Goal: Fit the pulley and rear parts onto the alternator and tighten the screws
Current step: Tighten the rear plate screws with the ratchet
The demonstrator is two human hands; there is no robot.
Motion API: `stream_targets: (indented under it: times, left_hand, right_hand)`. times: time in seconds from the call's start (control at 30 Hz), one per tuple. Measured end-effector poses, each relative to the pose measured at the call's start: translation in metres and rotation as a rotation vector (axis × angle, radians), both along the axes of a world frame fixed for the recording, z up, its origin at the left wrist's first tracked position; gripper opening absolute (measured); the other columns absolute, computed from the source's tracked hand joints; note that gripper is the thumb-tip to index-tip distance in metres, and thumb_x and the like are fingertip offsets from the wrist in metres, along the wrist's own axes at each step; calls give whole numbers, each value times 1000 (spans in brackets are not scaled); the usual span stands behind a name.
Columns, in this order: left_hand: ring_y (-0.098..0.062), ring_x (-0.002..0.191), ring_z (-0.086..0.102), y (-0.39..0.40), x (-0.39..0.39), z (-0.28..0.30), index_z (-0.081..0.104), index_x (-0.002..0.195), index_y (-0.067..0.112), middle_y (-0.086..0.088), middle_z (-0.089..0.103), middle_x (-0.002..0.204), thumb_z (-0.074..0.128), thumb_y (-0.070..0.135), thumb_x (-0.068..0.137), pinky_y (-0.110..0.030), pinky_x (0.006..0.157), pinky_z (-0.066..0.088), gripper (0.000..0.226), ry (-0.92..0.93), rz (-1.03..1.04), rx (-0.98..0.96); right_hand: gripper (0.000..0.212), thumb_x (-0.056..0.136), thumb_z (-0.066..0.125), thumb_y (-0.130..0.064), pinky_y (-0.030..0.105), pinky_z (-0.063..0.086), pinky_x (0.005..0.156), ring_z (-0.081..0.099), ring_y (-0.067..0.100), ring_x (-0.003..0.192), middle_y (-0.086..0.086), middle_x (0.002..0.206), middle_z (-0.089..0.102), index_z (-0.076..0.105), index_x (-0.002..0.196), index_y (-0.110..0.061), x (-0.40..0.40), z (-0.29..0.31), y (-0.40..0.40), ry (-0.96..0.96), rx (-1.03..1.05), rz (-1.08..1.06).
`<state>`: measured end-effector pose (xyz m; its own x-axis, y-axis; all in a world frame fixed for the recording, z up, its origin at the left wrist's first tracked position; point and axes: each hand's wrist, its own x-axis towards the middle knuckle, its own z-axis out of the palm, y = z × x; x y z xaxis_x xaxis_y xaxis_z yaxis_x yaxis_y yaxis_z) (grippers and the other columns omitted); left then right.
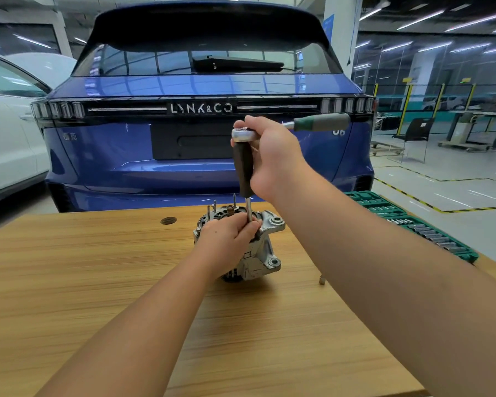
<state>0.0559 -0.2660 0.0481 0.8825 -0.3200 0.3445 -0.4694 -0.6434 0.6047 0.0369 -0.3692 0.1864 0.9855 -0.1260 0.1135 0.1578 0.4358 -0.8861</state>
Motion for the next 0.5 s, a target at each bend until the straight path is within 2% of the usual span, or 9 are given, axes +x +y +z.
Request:
stream_targets:
  times: [0.1,0.17,0.23,0.27,0.33,0.5]
  left_hand:
    - [-3,63,54,0,0,0,63,94,37,11,63,72,41,51,103,-32,71,37,27,-18,-5,6]
    - [-2,64,54,1,0,1,64,99,36,12,64,74,40,49,104,-33,73,38,27,-25,-13,8]
    - [0,63,52,0,-1,1,65,103,35,14,63,73,40,47,105,-34,75,38,28,-34,-22,14]
    - [0,63,52,0,-1,2,65,103,35,14,62,72,40,47,105,-34,76,37,28,-36,-23,14]
    - [1,62,51,0,-1,2,65,103,35,15,62,71,40,47,105,-33,74,35,28,-36,-19,9]
    - [1,58,50,-1,-2,3,62,96,38,14,61,68,40,48,105,-33,73,34,26,-39,-3,23]
  right_hand:
    - [10,101,57,-17,29,51,75,64,13,89,-2,99,70,62,95,-24,0,-12,-4,-259,-134,-156]
    - [16,101,55,-11,24,51,85,63,10,97,-2,105,68,68,108,-16,0,-21,-9,-491,-486,-373]
    - [23,97,53,-3,33,49,91,61,21,105,3,109,68,71,110,-7,2,-28,-17,-687,-927,-595]
    - [24,96,52,-2,39,49,88,60,27,104,5,109,68,71,110,-5,2,-30,-21,-733,-1086,-649]
    - [23,99,50,-7,45,48,79,58,30,99,8,109,66,69,112,-5,2,-30,-26,-762,-1249,-669]
    - [33,103,52,-27,40,47,79,56,25,101,6,121,59,60,129,-9,2,-29,-30,-740,-1362,-589]
